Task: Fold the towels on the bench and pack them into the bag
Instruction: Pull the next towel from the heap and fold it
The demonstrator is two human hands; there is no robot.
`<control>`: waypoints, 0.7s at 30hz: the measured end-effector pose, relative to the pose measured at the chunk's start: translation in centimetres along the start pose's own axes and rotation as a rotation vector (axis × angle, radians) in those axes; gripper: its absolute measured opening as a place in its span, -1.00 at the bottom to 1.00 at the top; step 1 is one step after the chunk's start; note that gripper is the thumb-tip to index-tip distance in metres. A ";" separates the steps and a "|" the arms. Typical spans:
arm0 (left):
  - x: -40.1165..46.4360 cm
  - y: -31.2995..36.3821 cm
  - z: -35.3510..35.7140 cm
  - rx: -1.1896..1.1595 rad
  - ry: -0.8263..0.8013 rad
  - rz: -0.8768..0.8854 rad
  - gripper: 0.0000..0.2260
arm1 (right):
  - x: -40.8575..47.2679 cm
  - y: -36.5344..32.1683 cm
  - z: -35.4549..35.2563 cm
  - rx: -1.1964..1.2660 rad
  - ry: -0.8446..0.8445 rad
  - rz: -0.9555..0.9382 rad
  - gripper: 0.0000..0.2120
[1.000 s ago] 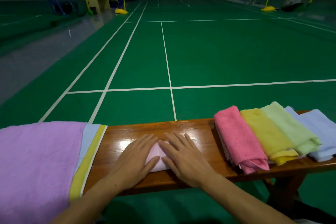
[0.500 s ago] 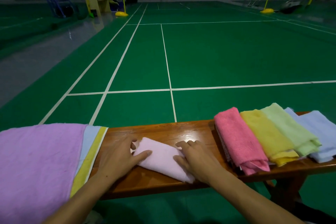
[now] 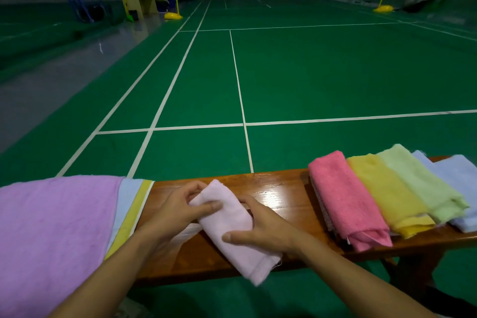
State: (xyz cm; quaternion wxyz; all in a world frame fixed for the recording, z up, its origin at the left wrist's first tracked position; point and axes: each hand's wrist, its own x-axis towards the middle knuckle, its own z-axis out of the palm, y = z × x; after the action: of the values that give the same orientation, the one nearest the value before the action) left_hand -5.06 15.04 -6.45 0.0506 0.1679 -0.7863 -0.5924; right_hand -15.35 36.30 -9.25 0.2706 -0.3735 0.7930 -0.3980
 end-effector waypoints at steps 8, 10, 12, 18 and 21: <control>-0.6 1.5 1.7 -0.106 0.147 -0.030 -0.75 | -2.4 -0.5 -3.2 0.052 0.112 -0.196 -0.33; -0.7 1.8 2.8 -0.137 0.155 -0.022 -0.75 | -3.5 -0.2 -4.4 -0.020 0.130 -0.253 -0.37; -0.6 2.0 4.0 -0.165 0.160 -0.014 -0.80 | -4.6 0.2 -5.7 -0.078 0.148 -0.269 -0.43; 0.2 3.4 9.0 -0.279 0.147 0.005 -0.77 | -8.1 2.3 -9.4 -0.143 0.260 -0.226 -0.63; 1.8 4.5 12.5 -0.333 0.116 -0.019 -0.70 | -10.3 4.1 -11.7 -0.137 0.309 -0.173 -0.73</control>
State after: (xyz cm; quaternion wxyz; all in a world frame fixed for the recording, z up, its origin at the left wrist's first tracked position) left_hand -11.13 27.00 -6.05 0.1173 0.1985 -0.6716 -0.7041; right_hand -19.47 51.33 -4.99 0.0841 -0.3923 0.8154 -0.4173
